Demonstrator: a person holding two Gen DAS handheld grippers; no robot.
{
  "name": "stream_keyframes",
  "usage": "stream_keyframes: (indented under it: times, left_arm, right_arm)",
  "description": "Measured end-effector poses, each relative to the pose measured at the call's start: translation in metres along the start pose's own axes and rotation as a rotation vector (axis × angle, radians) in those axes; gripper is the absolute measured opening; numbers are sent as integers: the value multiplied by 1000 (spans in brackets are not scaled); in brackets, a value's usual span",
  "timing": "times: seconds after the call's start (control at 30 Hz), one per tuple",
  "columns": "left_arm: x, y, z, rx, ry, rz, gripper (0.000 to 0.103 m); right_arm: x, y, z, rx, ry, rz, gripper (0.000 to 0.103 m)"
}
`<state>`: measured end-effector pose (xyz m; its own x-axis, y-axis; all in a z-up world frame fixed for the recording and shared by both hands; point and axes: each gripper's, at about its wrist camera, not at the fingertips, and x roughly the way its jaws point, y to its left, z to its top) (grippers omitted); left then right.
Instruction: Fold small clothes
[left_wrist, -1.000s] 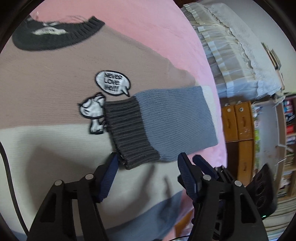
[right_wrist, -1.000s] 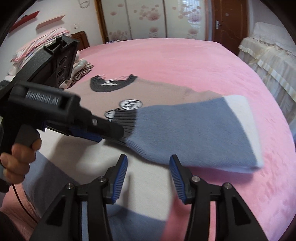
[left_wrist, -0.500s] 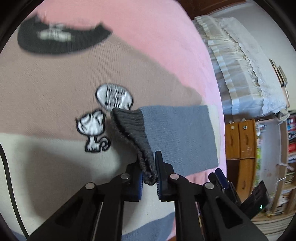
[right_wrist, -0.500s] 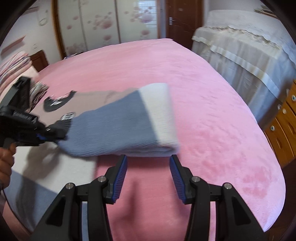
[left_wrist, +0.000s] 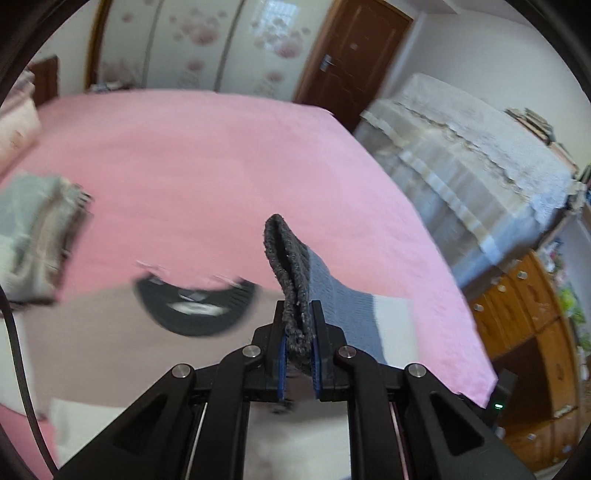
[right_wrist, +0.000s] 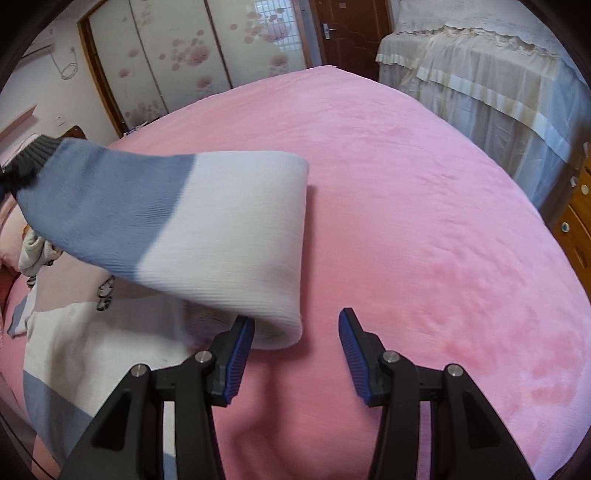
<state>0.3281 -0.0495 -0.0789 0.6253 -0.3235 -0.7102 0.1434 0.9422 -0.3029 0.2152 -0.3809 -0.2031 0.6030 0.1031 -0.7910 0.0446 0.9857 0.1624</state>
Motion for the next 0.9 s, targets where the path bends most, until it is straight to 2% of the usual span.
stream_keyframes:
  times: [0.1,0.33,0.53,0.57,0.6,0.63,0.73,0.9]
  left_arm:
    - [-9,33,2,-20,-5,87,8]
    - [-4,93,-20,-74,19,205,8]
    - [9,124,-40,-102,40,237,8]
    - [11,129,-43,-105,39,239,8]
    - [14,132,-44,-108,38,241,8]
    - [15,136,-46,-110,34,245,8]
    - [18,141,-52,-118,21,254,8]
    - [24,153,-58,-135,3,254,8]
  right_arm:
    - [4,12,0,-22,6,26,48]
    - [16,36,2,-61,26,65,48]
    - [24,51,7,-111,15,48,47]
    - [23,55,6,-119,12,46,42]
    - [23,59,3,-129,11,45,26]
    - [24,64,1,-148,20,39,19]
    - [22,75,-4,-200,-5,-25,15]
    - [21,86,-8,-243,-19,-93,14]
